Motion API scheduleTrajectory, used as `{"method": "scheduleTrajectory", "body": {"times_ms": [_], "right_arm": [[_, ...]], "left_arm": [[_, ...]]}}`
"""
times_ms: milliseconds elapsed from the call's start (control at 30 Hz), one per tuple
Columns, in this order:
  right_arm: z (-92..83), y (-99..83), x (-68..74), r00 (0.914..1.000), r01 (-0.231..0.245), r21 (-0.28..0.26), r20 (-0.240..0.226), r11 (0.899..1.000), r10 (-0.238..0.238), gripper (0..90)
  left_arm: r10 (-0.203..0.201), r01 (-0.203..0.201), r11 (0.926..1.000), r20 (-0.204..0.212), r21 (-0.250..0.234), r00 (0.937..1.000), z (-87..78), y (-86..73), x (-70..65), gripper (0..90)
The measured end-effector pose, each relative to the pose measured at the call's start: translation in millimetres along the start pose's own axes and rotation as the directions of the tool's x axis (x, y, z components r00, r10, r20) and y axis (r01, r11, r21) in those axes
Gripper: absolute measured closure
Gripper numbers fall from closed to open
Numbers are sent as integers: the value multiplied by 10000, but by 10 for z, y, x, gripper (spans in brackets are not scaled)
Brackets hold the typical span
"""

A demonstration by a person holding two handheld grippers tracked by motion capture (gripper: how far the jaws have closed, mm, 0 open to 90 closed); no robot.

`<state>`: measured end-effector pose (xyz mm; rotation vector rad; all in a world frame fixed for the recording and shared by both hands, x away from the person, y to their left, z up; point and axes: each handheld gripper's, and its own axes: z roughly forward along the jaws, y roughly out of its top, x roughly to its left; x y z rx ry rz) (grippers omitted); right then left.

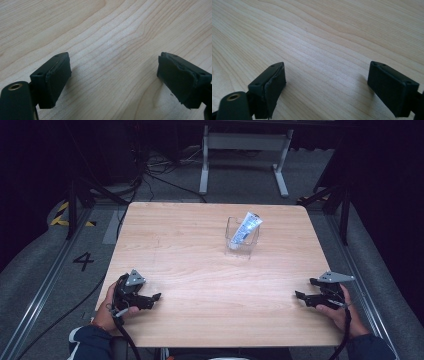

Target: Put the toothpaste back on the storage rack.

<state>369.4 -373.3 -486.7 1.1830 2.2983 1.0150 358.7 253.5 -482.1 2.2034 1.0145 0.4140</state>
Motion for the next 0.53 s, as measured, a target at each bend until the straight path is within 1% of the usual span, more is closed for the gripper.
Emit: {"method": "scheduleTrajectory", "body": {"times_ms": [33,133,200,533], "right_arm": [[0,0,-1,10000,5,2,-8,10000,-5,149],[0,0,-1,10000,7,2,-9,10000,-7,149],[0,0,-1,10000,10,0,-9,10000,-10,149],[0,-1,-2,10000,20,-6,-24,10000,-20,149]], "left_arm": [[21,-21,10000,-25,-15,10000,1,1,2,121],[-215,215,9998,30,45,9998,1,-3,-12,115],[-255,255,9997,32,56,9997,3,-2,-14,112],[-275,275,9996,22,64,9996,4,-1,-13,106]]}}
